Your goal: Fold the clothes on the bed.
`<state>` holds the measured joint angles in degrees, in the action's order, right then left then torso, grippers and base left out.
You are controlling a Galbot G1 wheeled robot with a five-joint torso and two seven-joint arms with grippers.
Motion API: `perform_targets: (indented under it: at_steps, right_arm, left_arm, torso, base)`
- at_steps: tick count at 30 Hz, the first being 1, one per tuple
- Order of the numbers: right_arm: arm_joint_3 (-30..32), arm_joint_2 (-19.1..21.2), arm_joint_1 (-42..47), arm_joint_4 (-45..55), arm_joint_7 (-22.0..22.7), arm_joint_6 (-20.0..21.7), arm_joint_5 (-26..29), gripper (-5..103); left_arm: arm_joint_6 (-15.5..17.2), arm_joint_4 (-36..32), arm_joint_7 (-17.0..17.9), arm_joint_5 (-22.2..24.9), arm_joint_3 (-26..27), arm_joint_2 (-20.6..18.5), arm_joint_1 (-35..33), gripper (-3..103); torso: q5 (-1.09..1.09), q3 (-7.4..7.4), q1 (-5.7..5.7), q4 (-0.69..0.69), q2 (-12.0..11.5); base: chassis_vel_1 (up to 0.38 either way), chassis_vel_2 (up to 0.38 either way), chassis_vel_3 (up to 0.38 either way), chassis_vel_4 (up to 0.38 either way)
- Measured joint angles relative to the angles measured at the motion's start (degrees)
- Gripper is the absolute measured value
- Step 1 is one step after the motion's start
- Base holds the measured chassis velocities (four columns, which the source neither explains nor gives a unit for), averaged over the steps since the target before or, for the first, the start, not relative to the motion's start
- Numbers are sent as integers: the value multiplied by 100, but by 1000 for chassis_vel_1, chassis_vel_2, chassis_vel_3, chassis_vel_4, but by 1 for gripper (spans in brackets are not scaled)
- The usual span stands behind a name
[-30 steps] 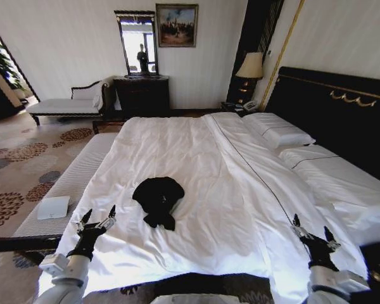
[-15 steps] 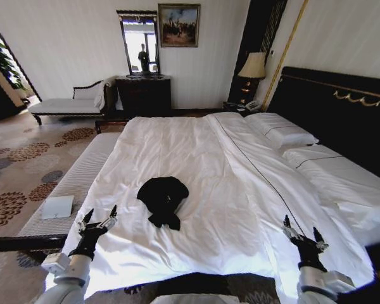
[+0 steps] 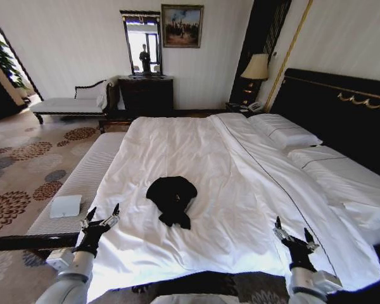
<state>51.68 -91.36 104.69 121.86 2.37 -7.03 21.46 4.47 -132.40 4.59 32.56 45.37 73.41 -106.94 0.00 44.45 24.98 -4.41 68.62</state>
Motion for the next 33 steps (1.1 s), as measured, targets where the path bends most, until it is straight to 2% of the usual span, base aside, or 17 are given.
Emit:
perform_targets:
  at_steps: [4,5,11,13,23,24,27,30,31,33]
  right_arm:
    - [-85,-16,55,-71,-68,-94,-57,100]
    - [-109,-28,65,-87,-79,-115,-88,100]
    - [-200,-75,71,-98,-79,-125,-316,100]
    - [-231,-76,81,-88,-64,-140,-277,100]
    - [-269,10,83,-54,-43,-157,-150,100]
    - [-323,46,92,-23,-35,-118,-115,100]
    - [-492,161,100,95,-18,44,47,100]
    - [-910,467,61,388,11,592,492,100]
    - [-910,467,61,388,11,592,492,100]
    - [-1130,677,-22,550,70,1018,758,100]
  left_arm:
    - [-7,-6,-8,-1,8,37,-32,99]
    - [-10,-13,-11,-1,20,42,-41,102]
    - [-14,-53,-13,12,69,16,-50,98]
    - [-14,-62,-13,12,70,17,-43,101]
    - [-14,8,-12,20,61,26,-54,99]
    - [-9,31,-12,29,55,26,-54,96]
    - [4,92,-10,51,41,14,-50,99]
    - [42,212,-2,88,16,-55,-34,100]
    - [42,212,-2,88,16,-55,-34,100]
    - [57,282,-1,107,4,-87,-22,100]
  torso:
    - [2,0,1,0,-1]
    - [2,1,0,0,-1]
    - [0,0,-1,0,0]
    - [0,-1,-2,-1,1]
    - [0,2,7,-1,-4]
    - [1,2,4,-1,-3]
    - [2,0,-2,-1,-1]
    - [-1,-1,-4,0,1]
    - [-1,-1,-4,0,1]
    - [-1,-1,-3,0,1]
  base:
    - [0,0,0,0]
    - [-52,-8,43,-22]
    - [-26,45,22,-37]
    - [-44,107,53,-104]
    - [-51,82,60,-86]
    - [0,0,0,0]
    - [0,0,0,0]
    - [0,0,0,0]
    - [0,0,0,0]
    - [0,0,0,0]
